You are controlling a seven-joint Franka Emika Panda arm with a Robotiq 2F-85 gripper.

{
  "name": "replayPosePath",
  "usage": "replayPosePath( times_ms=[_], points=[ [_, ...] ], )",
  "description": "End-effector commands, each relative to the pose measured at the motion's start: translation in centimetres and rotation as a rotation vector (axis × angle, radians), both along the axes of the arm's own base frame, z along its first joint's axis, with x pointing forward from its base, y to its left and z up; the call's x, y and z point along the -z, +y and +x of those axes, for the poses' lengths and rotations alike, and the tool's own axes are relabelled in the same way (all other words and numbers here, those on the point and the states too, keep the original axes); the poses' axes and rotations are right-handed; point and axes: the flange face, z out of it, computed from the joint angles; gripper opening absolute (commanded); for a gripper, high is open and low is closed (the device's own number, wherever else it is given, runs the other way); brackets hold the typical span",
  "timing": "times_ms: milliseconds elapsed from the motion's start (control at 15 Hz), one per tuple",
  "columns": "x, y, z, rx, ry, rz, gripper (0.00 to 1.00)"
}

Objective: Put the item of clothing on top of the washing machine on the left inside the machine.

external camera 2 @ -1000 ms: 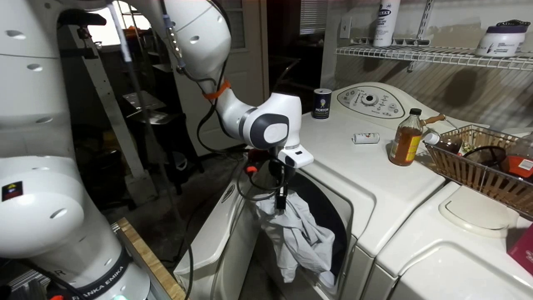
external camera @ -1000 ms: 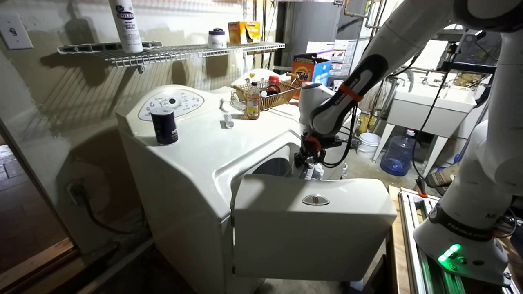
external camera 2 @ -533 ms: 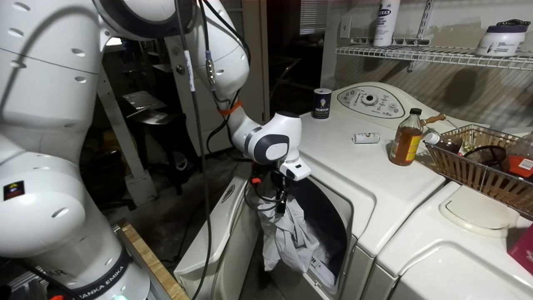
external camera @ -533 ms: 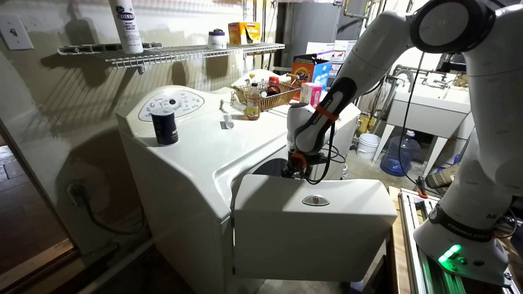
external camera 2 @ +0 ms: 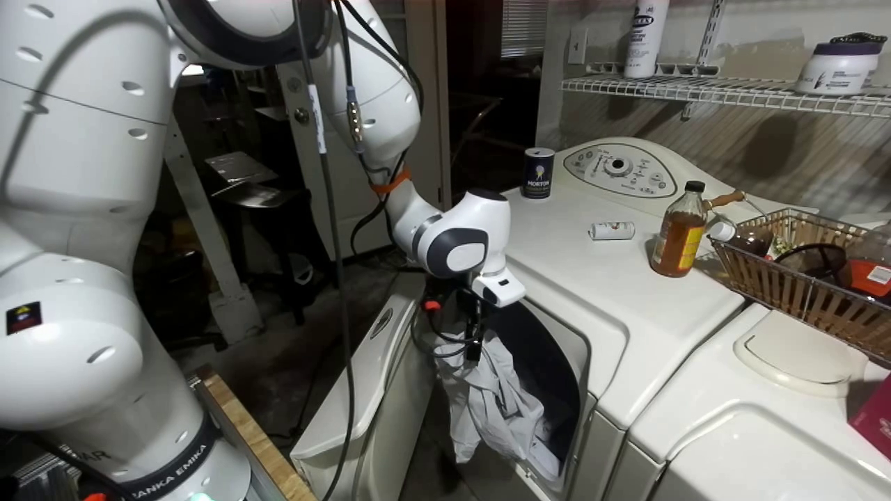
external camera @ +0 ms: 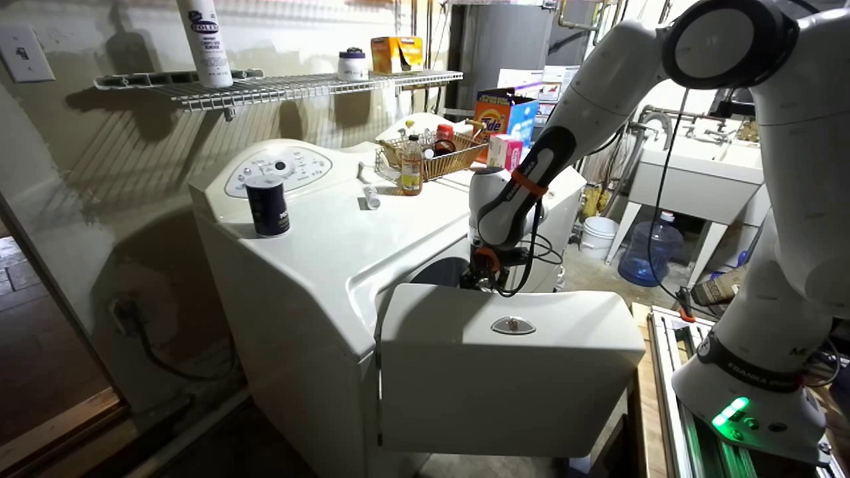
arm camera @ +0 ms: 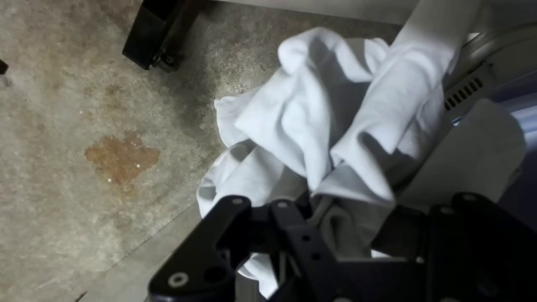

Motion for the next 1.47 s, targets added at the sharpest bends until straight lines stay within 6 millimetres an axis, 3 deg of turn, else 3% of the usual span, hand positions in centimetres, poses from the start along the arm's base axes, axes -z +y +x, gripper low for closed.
replayPosePath(
  times_ms=[0, 400, 800, 1067, 1400],
  points=[
    [1.8, -2.6, -0.5, 0.055, -0.022, 0.049, 0.0],
    [7.4, -6.8, -1.5, 0.123, -0.052, 0.137, 0.0],
    [11.8, -8.7, 0.5, 0.137, -0.161, 0.311, 0.0],
    [14.6, -8.3, 2.2, 0.075, -0.199, 0.377, 0.0],
    [17.5, -5.6, 4.3, -0.018, -0.184, 0.422, 0.0]
  ],
)
